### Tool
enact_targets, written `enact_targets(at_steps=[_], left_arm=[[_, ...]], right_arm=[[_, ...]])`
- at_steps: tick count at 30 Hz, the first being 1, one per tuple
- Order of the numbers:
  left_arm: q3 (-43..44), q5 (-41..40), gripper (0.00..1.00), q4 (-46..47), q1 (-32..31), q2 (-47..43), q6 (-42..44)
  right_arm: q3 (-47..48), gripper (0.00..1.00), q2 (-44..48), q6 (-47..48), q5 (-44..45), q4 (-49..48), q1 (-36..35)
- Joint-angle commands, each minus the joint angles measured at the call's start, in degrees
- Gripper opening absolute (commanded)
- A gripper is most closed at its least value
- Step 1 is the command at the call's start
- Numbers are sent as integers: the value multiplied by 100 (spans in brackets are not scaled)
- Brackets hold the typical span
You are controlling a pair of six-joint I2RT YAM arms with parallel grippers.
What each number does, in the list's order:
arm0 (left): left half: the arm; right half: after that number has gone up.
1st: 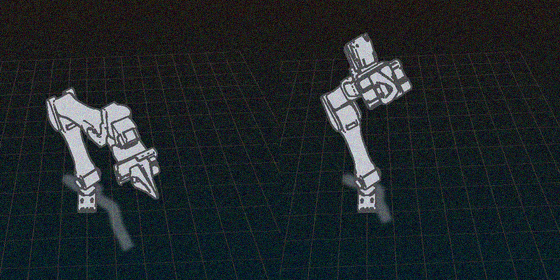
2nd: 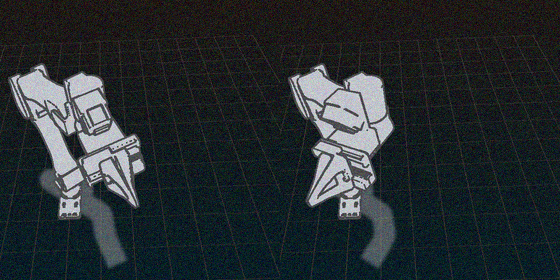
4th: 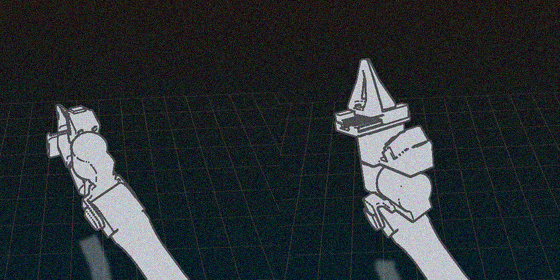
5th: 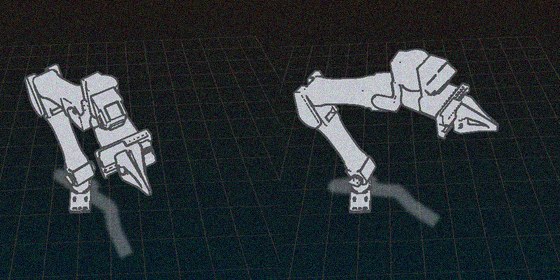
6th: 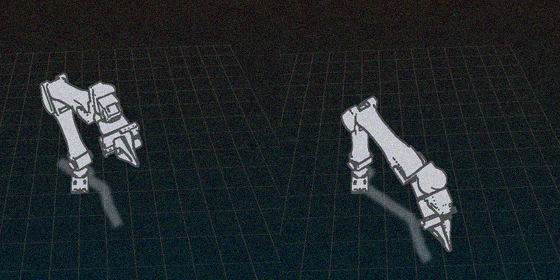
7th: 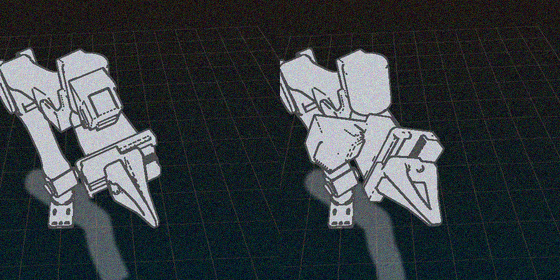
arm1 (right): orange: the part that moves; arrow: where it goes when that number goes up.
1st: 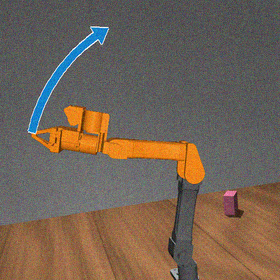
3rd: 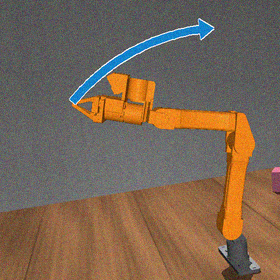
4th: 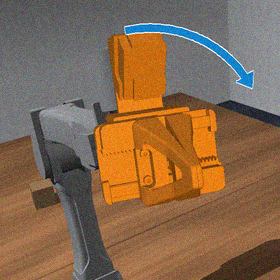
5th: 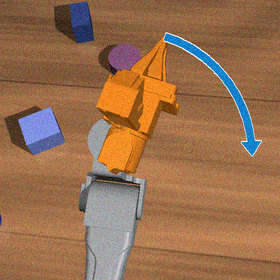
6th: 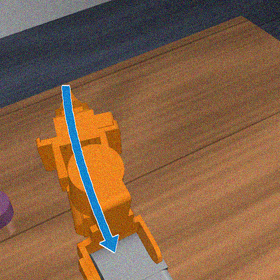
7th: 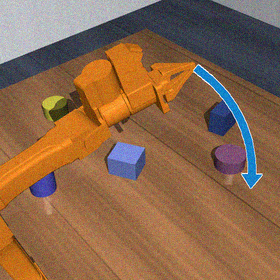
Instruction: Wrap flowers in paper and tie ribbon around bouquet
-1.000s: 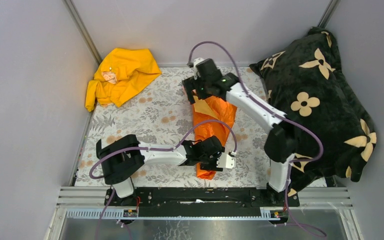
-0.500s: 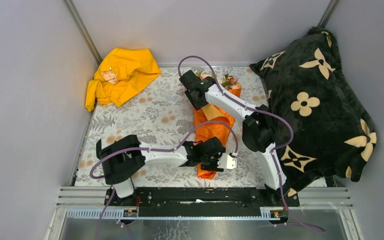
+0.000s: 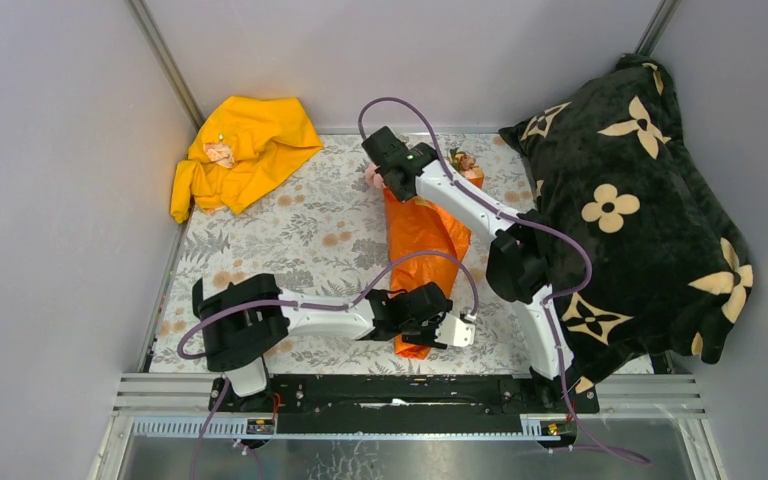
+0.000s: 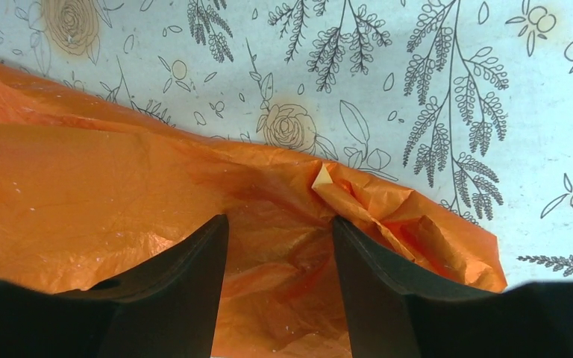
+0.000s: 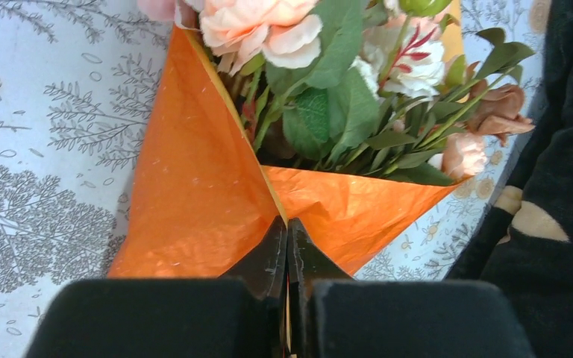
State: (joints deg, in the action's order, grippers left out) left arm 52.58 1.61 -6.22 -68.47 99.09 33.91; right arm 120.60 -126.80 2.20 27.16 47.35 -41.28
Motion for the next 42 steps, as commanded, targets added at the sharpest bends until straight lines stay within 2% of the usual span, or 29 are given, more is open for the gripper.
enact_targets(at_steps=[1, 7, 13, 19, 22, 25, 28, 29, 36, 42], left_arm=[[-504, 33, 62, -613, -298, 522, 155], [-509, 23, 62, -730, -534, 654, 260], [-422, 257, 62, -900, -536, 688, 266], [-301, 401, 62, -1054, -536, 778, 239], [-279, 453, 63, -1091, -537, 791, 222], [-208, 408, 63, -1130, -532, 866, 175], [-186, 368, 63, -1128, -527, 923, 160], [-194, 367, 64, -1102, -527, 915, 160], [-195, 368, 65, -1102, -519, 892, 153], [-156, 350, 65, -1177, -519, 929, 142]], right_arm=[[369, 0, 96, 271, 114, -179, 232], [-238, 0, 388, 509, -1109, -897, 744], [-853, 0, 485, 597, -1537, -1541, 1163], [-981, 0, 559, 384, -2288, -1976, 1528], [-996, 0, 569, 264, -2307, -2027, 1631], [-1005, 28, 559, 192, -1576, -1848, 1658], [-1299, 48, 790, 164, -1177, -1640, 1658], [-1527, 51, 950, 152, -1190, -1669, 1658], [-3137, 55, 2112, -132, -1221, -1973, 1662], [-3857, 60, 2504, -185, -1199, -2216, 1730]])
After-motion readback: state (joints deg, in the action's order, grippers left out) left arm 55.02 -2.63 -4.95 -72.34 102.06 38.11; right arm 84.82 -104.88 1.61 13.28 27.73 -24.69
